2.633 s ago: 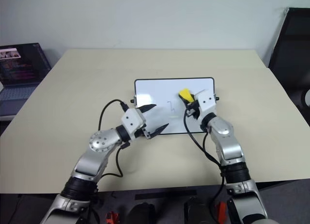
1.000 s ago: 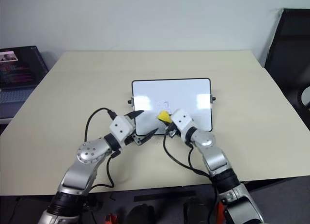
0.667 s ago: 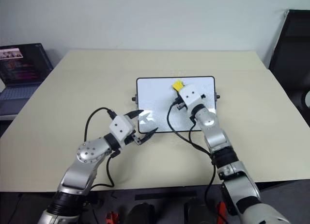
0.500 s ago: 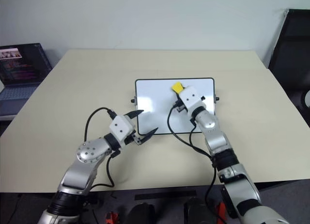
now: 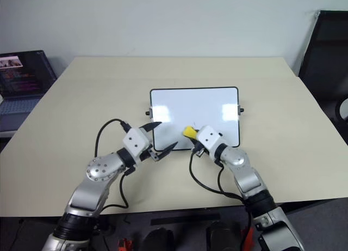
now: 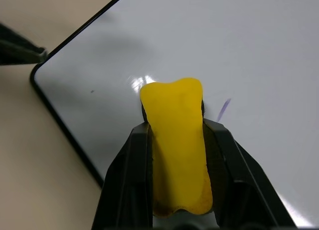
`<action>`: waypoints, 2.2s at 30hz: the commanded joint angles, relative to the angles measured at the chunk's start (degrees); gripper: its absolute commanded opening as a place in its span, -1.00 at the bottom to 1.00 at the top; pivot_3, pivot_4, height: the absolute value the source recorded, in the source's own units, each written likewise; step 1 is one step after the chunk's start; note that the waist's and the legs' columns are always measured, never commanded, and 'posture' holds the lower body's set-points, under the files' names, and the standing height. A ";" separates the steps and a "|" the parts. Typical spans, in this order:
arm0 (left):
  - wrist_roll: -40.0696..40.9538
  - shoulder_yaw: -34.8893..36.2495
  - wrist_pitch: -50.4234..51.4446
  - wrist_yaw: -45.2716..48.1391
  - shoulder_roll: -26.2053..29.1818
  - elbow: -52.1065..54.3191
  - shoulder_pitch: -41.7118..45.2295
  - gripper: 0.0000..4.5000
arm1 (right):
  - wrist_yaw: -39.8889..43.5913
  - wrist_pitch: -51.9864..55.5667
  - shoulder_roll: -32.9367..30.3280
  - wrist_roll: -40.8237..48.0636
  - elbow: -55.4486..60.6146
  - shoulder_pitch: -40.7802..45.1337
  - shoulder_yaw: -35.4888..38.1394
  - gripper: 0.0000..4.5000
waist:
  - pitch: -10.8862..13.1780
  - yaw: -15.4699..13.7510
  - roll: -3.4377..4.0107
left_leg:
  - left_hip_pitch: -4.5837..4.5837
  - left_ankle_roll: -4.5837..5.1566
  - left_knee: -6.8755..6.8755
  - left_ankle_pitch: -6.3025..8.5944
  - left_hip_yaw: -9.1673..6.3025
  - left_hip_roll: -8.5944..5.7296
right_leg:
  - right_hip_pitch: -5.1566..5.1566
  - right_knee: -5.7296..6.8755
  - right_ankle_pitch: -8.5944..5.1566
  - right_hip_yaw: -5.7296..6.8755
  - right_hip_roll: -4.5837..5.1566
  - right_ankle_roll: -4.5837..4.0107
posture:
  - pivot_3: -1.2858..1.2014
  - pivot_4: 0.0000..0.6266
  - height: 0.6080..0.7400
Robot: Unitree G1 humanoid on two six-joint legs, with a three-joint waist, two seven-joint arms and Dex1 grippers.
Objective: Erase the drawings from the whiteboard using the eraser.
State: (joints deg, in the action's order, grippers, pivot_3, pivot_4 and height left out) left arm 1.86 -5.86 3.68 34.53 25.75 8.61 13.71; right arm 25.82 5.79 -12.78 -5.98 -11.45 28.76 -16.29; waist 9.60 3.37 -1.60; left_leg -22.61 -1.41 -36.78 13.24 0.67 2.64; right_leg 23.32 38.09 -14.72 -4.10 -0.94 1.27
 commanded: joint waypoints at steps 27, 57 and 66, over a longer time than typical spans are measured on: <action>0.27 0.19 -1.75 0.70 0.01 -0.11 1.35 1.00 | 2.00 5.90 -4.62 -2.63 4.18 -4.02 0.01 -0.52 | 0.00 -0.06 -0.09 | -0.03 0.01 -0.05 -0.01 0.00 0.02 | -0.05 -0.09 -0.03 -0.01 0.08 0.03 | 0.03 -0.52 1.00; 12.22 -9.37 -6.82 24.83 -9.23 -14.69 13.42 1.00 | -5.57 33.50 -12.53 6.04 40.99 -25.67 31.71 -0.52 | 0.19 -1.32 -0.19 | -1.08 -0.11 -0.10 0.08 -0.16 -0.28 | 0.82 -0.10 0.04 0.12 -0.03 0.43 | 0.03 -0.52 1.00; 12.01 -11.14 -8.15 33.32 -9.81 -20.78 17.54 1.00 | -9.55 40.89 -9.15 9.36 38.23 -23.54 36.25 -0.52 | 0.18 -1.38 -0.17 | -1.09 -0.08 -0.11 0.06 -0.16 -0.30 | 0.79 -0.13 0.05 0.10 -0.05 0.42 | 0.03 -0.52 1.00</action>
State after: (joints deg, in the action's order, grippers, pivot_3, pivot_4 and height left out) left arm 13.59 -16.11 -3.12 66.33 16.07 -12.30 30.18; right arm 17.37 45.92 -22.35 2.21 25.98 4.03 18.47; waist 9.78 1.99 -1.77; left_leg -23.71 -1.49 -36.88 13.30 0.50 2.34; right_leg 24.11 37.96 -14.67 -4.00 -0.98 1.69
